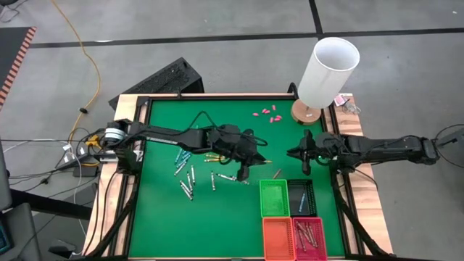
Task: Sort crayons
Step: Put the brown crayon into the red bin
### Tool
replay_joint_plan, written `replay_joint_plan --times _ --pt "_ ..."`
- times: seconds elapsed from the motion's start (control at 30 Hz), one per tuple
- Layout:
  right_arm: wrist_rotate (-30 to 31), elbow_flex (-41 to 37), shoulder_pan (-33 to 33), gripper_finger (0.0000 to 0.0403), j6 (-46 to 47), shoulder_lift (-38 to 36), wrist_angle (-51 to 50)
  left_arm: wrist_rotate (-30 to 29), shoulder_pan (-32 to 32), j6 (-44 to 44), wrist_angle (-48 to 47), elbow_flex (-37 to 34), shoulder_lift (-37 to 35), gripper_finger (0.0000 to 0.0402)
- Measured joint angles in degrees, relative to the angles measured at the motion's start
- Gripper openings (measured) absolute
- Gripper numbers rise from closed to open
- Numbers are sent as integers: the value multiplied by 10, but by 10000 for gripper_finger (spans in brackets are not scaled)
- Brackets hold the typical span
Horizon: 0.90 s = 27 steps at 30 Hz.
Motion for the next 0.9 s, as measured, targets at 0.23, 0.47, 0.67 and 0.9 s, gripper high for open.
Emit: replay_joint_plan --times 0.23,0.47,0.67,0.9 --pt "-16 30 7 4 5 74 10 -62 -15 10 -113 0 -69 3" --pt "-16 108 -7 1 38 222 -35 -133 -27 15 -188 -1 -130 1" --pt "-49 167 -10 0 36 322 -65 -152 -38 16 -216 -1 -152 0" --pt "-131 215 -23 0 30 407 -152 -151 -41 16 -250 0 -152 0"
